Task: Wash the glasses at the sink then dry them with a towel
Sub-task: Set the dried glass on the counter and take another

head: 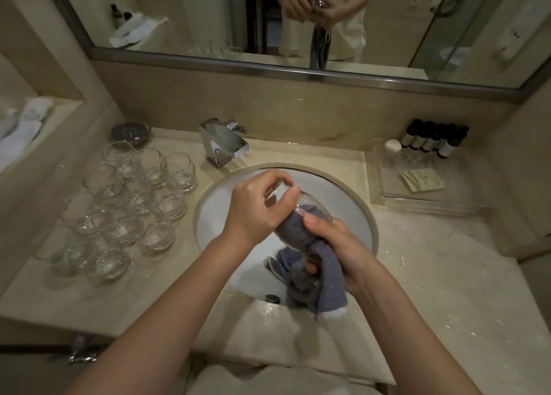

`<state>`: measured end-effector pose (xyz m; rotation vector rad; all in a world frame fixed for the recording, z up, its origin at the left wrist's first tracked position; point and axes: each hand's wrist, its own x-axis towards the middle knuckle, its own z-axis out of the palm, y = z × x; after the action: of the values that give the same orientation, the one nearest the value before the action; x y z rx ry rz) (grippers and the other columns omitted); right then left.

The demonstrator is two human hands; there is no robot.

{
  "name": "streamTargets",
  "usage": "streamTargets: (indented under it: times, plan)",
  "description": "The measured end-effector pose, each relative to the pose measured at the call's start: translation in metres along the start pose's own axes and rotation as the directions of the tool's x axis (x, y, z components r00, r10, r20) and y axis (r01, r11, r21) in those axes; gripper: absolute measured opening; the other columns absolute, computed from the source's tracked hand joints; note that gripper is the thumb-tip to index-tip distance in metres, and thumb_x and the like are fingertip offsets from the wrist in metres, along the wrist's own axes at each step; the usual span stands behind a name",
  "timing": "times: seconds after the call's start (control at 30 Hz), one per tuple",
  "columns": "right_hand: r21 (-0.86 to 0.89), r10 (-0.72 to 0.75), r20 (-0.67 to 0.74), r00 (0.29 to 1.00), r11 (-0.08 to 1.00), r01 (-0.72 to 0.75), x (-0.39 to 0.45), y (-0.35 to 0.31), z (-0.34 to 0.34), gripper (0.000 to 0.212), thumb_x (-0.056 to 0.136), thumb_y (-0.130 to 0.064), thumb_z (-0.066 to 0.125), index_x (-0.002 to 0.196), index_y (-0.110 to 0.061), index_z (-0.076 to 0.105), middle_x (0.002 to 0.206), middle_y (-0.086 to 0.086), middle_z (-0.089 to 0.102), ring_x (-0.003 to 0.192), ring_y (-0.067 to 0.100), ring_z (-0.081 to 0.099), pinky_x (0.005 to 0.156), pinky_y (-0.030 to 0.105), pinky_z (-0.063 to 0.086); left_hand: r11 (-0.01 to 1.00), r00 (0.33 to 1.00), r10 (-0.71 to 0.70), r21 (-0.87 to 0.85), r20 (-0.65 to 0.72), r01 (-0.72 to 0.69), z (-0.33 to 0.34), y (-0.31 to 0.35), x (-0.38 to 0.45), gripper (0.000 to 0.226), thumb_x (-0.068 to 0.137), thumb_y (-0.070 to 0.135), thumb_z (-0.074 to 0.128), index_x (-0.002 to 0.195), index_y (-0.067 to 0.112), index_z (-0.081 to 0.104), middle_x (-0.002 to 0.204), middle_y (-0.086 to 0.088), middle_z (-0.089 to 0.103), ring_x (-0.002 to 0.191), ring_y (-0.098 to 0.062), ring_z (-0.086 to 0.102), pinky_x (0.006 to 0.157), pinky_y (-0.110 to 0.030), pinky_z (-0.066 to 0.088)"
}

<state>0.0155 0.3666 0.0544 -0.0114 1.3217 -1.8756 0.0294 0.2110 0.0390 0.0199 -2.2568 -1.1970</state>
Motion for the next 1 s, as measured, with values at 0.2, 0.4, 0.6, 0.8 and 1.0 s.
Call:
streamTargets:
  times: [0.2,0.4,0.6,0.8,1.0]
  plan:
    - [-0.65,-0.552,0.102,0.827,0.593,0.476,0.011,0.015,-0.009,0.028,0.076,-0.046,0.066,0.103,-0.041,0.068,0.095,-0.021,0.072,0.095,-0.001,0.066,0.084,0.018,0.049,0.72,0.657,-0.611,-0.035,0.441,0.693,-0.012,0.031,0.029,0.042,0.089,0.05,0.061,0.098,0.009,0.063,0.083,-0.003,0.066,0.062,-0.017,0.065,0.047,-0.031,0.054]
    - [0.049,-0.04,0.055,0.998,0.998,0.037,-0.002,-0.003,0.005,0.03,0.078,-0.037,0.067,0.092,-0.011,0.067,0.063,0.011,0.062,0.045,0.016,0.057,0.046,0.023,0.05,0.967,0.964,-0.247,-0.045,0.095,0.252,-0.002,0.018,0.016,0.028,0.081,0.042,0.069,0.084,0.014,0.066,0.067,0.004,0.062,0.051,-0.007,0.056,0.047,-0.02,0.043]
    - [-0.086,-0.172,-0.031,0.985,0.982,0.169,0.001,0.004,-0.006,0.026,0.076,-0.033,0.075,0.085,-0.011,0.065,0.056,0.001,0.058,0.044,0.011,0.054,0.045,0.021,0.047,0.915,0.902,-0.292,-0.181,0.318,0.361,-0.009,0.024,0.016,0.039,0.077,0.06,0.059,0.089,0.023,0.064,0.087,-0.001,0.066,0.065,-0.013,0.063,0.048,-0.023,0.05]
    - [-0.641,-0.511,0.141,0.848,0.606,0.471,0.011,0.005,0.0,0.005,0.08,-0.036,0.066,0.082,-0.037,0.07,0.07,-0.021,0.067,0.071,-0.002,0.061,0.07,0.017,0.044,0.731,0.74,-0.616,-0.154,0.271,0.665,-0.006,0.03,0.028,0.027,0.087,0.039,0.067,0.085,0.012,0.063,0.058,0.005,0.062,0.049,-0.021,0.059,0.041,-0.03,0.05]
    - [-0.051,-0.04,0.087,0.995,0.998,0.044,0.003,-0.01,0.003,0.022,0.081,-0.027,0.065,0.086,-0.005,0.066,0.063,0.007,0.063,0.048,0.014,0.057,0.044,0.022,0.049,0.99,0.996,0.039,-0.135,-0.084,-0.051,0.001,0.004,-0.002,0.017,0.082,0.037,0.058,0.085,0.021,0.062,0.078,0.014,0.062,0.077,-0.013,0.063,0.07,-0.028,0.051]
